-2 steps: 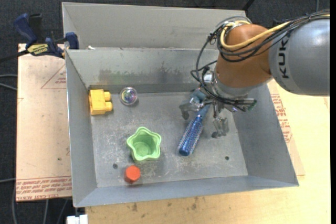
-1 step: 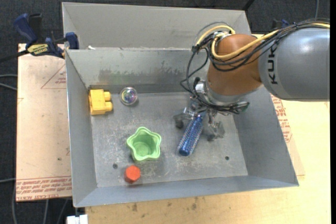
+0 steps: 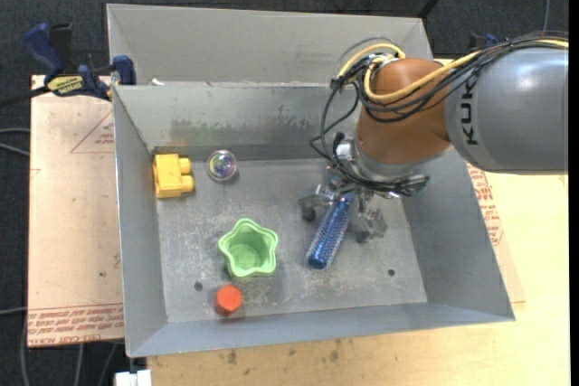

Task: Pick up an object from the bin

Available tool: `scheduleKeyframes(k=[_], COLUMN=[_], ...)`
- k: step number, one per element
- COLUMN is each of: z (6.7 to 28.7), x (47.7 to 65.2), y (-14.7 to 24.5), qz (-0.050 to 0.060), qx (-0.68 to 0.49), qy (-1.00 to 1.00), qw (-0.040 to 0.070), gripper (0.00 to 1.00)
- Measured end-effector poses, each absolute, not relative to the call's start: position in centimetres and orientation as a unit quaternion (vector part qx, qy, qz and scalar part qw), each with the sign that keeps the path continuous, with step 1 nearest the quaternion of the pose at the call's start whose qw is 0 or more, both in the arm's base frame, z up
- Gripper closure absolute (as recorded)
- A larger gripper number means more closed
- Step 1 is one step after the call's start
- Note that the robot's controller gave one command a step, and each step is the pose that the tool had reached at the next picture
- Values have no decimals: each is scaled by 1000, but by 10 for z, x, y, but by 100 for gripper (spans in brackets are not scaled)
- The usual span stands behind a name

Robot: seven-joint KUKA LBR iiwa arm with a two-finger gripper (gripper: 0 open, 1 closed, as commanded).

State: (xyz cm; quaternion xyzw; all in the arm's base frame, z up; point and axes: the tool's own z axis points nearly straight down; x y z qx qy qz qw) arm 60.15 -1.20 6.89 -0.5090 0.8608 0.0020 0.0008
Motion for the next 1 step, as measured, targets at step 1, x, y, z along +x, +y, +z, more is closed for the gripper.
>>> scheduleKeyframes(k=[1], z=[68], x=[601], y=[-12], qz=[3], qx=[-509], qy=[861], qw=[0], gripper=[100])
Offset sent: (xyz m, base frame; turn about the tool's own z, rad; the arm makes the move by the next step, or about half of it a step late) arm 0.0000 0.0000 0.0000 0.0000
